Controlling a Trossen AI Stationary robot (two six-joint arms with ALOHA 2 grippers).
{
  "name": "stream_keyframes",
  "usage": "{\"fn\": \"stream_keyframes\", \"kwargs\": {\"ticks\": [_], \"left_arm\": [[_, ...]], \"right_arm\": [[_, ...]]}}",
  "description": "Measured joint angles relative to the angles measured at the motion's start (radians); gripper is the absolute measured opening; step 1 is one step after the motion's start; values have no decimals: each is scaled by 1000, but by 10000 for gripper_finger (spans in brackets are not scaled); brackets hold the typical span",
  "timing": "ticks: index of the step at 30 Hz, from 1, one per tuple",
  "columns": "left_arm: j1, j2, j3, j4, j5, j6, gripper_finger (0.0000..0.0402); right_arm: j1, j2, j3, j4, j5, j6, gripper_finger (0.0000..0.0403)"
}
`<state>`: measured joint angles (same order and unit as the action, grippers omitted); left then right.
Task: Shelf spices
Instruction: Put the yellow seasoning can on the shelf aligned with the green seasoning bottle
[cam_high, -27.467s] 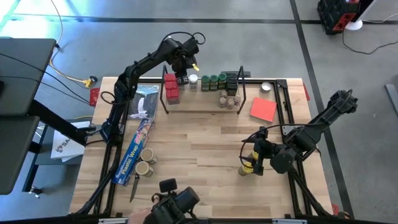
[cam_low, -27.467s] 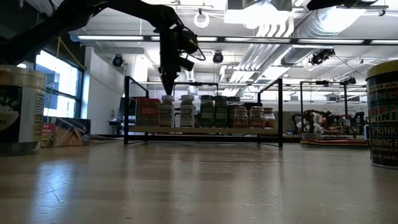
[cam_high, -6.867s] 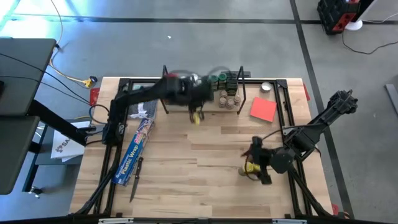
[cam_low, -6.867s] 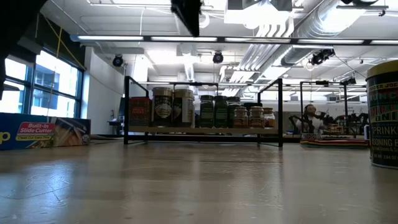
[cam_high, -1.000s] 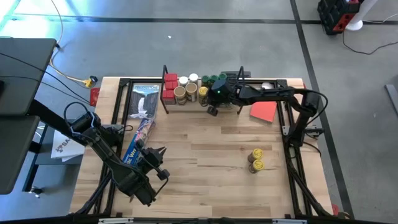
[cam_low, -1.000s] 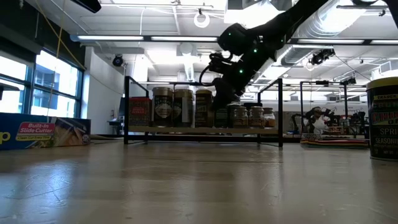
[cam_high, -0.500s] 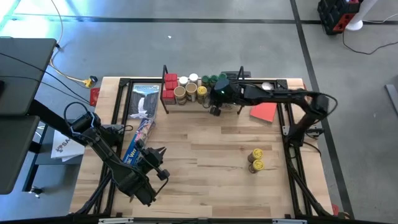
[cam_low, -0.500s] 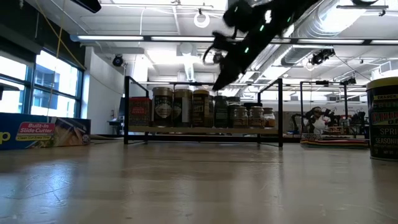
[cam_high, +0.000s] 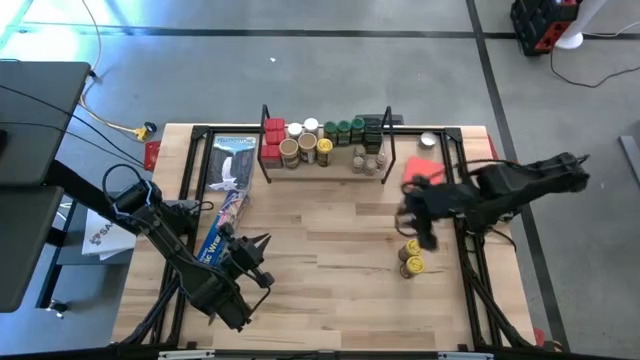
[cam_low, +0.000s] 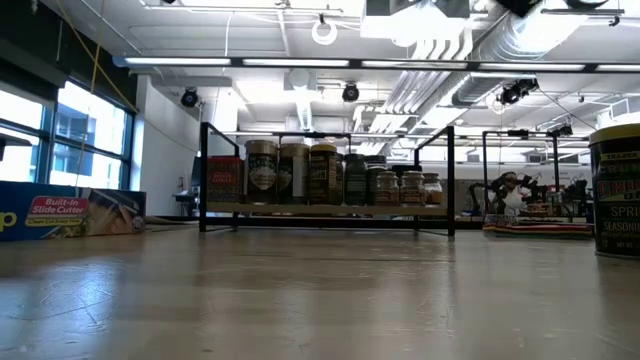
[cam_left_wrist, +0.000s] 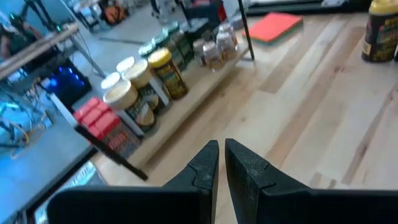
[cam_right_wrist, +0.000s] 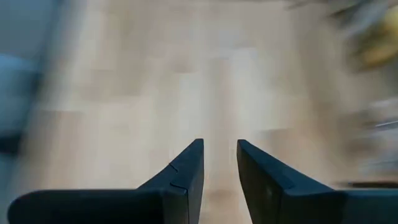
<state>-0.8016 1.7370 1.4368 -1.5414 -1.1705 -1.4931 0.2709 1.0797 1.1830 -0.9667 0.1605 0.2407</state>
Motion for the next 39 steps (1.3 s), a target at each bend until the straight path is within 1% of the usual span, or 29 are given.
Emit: {"fn": "stream_keyframes", "kwargs": {"ticks": [2, 3, 4, 7, 10, 13, 17, 21, 24, 26, 28, 33, 39], "left_arm": [[6, 0, 0, -1, -23, 10, 26], [10, 0, 0, -1, -27, 13, 26], [16, 0, 0, -1, -29, 16, 26], [32, 0, 0, -2, -28, 30, 26], [45, 0, 0, -2, -22, 31, 26], [51, 0, 0, -2, -13, 31, 26], [51, 0, 0, -2, -13, 31, 26], [51, 0, 0, -2, -14, 31, 26], [51, 0, 0, -4, -20, 31, 26], [51, 0, 0, -6, -21, 32, 26], [51, 0, 0, -4, -21, 41, 26], [51, 0, 0, -2, -22, 47, 26], [51, 0, 0, -1, -21, 47, 26]], "right_arm": [[60, -28, -1, -3, -101, 149, 89], [90, -33, -1, -6, -127, 202, 89], [124, -34, -1, -13, -141, 244, 89], [212, -15, -2, -63, -134, 344, 93], [272, 25, -2, -114, -157, 435, 108], [319, 73, -3, -128, -187, 496, 139], [389, 137, -3, -199, -188, 554, 196], [441, 193, -3, -357, -111, 661, 249], [434, 210, -4, -465, -29, 805, 268], [407, 209, -4, -480, 9, 871, 275], [373, 208, -4, -466, 27, 890, 279], [269, 217, -4, -459, 15, 828, 288], [158, 217, -4, -456, 4, 722, 314]]}}
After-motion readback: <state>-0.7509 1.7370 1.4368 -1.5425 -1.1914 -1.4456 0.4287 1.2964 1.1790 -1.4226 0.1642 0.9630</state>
